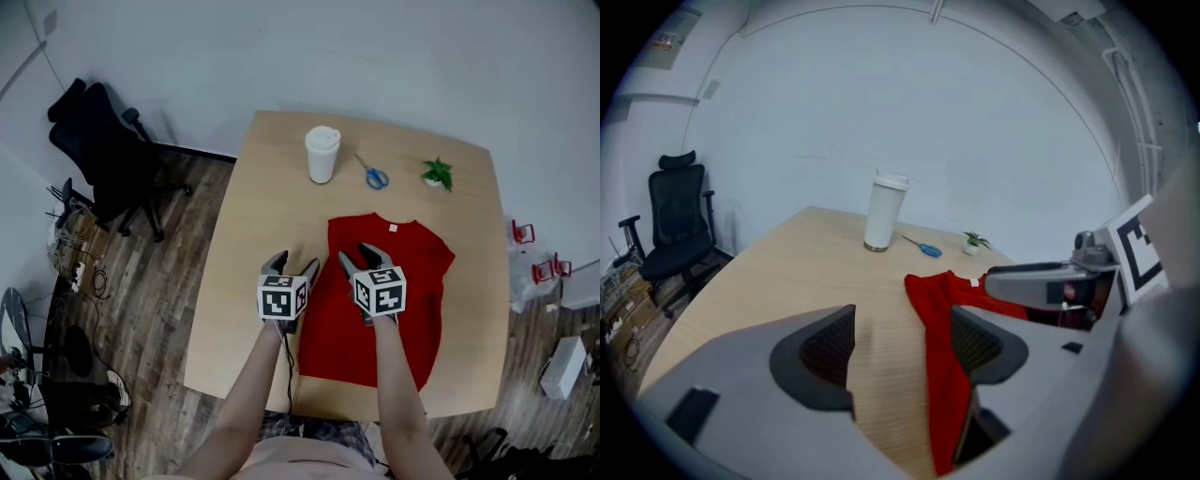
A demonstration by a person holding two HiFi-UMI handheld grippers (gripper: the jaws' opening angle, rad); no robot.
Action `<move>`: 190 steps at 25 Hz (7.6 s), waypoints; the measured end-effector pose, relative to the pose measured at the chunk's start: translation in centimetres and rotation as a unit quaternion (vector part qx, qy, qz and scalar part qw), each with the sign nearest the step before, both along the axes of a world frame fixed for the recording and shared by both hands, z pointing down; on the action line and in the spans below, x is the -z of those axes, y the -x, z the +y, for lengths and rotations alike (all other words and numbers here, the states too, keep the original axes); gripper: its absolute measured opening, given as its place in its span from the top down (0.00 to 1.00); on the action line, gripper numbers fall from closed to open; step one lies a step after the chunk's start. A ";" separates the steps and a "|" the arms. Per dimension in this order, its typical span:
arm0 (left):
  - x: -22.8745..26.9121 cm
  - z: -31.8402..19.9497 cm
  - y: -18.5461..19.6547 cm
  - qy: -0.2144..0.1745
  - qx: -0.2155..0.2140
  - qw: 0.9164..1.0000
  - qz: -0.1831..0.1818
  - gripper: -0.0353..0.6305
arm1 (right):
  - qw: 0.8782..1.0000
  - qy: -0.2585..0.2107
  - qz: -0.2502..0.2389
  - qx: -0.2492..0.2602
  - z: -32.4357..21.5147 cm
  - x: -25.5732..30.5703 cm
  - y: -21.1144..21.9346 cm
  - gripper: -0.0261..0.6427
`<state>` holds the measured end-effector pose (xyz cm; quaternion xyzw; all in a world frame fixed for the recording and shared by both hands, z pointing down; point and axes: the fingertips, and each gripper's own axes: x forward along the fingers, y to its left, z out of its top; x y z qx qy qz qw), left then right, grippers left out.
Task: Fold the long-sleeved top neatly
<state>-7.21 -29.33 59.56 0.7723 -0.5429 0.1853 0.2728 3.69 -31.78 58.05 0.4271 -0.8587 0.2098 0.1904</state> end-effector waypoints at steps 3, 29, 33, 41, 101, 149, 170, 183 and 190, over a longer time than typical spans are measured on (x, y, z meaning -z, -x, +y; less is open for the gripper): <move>0.4 -1.0 -2.7 -0.006 -0.037 0.999 -0.011 0.48 | 0.999 -0.017 0.017 -0.022 -0.2 1.7 -4.5 0.65; -4.4 -14.2 -18.2 0.036 -0.389 0.890 -0.236 0.52 | 0.940 -0.003 0.295 0.170 -9.7 -4.1 -22.2 0.70; -6.0 -16.0 -18.0 0.057 -0.382 0.890 -0.243 0.57 | 0.931 0.029 0.304 0.202 -10.3 -7.0 -22.3 0.69; -8.6 -16.0 -18.4 0.108 -0.430 0.865 -0.235 0.58 | 0.926 0.069 0.296 0.225 -11.0 -10.4 -21.7 0.69; 3.6 12.6 -14.4 -0.012 -0.522 0.830 -0.197 0.90 | 0.917 0.015 0.287 0.275 16.8 2.1 -17.1 0.90; -4.1 28.2 -12.5 0.151 -0.584 0.794 -0.069 0.57 | 0.924 0.173 0.178 0.292 30.4 -6.0 -15.4 0.67; 18.2 10.3 -5.3 -0.212 -0.130 0.967 0.058 0.94 | 0.941 -0.243 -0.018 -0.235 20.9 17.3 -27.3 0.95; 20.1 10.3 -3.8 -0.268 -0.078 0.960 0.012 0.94 | 0.911 -0.280 -0.001 -0.302 22.4 19.8 -30.7 0.95; 19.8 10.3 -4.3 -0.266 -0.081 0.961 0.012 0.94 | 0.913 -0.276 0.009 -0.301 22.2 19.2 -30.8 0.95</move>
